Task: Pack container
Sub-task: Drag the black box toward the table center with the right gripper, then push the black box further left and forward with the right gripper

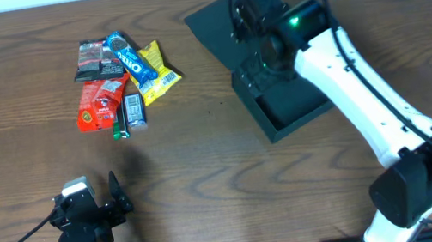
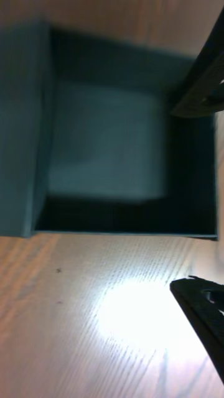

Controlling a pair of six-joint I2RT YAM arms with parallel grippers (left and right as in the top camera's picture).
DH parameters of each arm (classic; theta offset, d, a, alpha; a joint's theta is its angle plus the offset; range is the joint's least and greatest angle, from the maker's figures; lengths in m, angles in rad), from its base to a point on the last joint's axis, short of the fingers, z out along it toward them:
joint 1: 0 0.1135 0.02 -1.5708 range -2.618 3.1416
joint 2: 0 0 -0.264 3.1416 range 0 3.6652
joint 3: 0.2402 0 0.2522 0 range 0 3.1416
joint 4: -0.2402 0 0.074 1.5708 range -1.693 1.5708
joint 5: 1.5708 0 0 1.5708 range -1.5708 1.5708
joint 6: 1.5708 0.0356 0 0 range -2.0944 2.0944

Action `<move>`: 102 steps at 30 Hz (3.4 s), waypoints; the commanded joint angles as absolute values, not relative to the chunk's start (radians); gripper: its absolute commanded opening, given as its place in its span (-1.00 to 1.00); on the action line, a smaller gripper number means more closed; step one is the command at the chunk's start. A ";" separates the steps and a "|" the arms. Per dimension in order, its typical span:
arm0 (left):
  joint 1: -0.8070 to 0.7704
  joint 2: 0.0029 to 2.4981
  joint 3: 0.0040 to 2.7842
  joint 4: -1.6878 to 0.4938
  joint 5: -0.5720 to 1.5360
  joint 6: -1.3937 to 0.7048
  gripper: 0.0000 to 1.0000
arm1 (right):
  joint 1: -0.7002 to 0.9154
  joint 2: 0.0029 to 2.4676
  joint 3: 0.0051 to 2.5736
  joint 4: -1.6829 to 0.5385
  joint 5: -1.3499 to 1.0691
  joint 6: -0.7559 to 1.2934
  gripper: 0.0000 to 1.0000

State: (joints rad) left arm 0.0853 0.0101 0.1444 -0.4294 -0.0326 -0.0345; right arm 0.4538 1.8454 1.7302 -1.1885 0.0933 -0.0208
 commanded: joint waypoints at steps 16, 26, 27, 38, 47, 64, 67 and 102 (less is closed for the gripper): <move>0.091 0.004 0.125 -0.433 -0.033 -0.049 0.91 | 0.445 1.840 1.301 -0.802 -0.079 -0.102 -0.11; 0.091 0.004 0.125 -0.433 -0.033 -0.049 0.90 | 0.447 1.840 1.254 -0.747 -0.146 0.046 -0.97; 0.091 0.004 0.125 -0.433 -0.033 -0.049 0.91 | 0.447 1.840 1.254 -0.739 -0.156 0.087 -0.97; 0.091 0.004 0.125 -0.433 -0.033 -0.049 0.90 | 0.574 1.840 1.254 -0.600 -0.154 0.545 -0.97; 0.091 0.004 0.125 -0.433 -0.033 -0.049 0.90 | 0.650 1.844 1.254 -0.543 -0.084 0.789 -0.98; 0.091 0.004 0.125 -0.433 -0.033 -0.049 0.90 | 0.738 1.929 1.265 -0.467 -0.049 0.830 -0.97; 0.091 0.004 0.125 -0.433 -0.033 -0.049 0.90 | 0.741 1.929 1.277 -0.467 -0.049 0.813 -0.97; 0.091 0.004 0.125 -0.433 -0.033 -0.049 0.91 | 0.771 1.926 1.349 -0.469 -0.097 0.886 0.79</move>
State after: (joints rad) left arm 0.0853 0.0101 0.1440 -0.4297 -0.0326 -0.0345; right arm 0.7643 1.9167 1.3022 -0.4473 -0.0471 0.8951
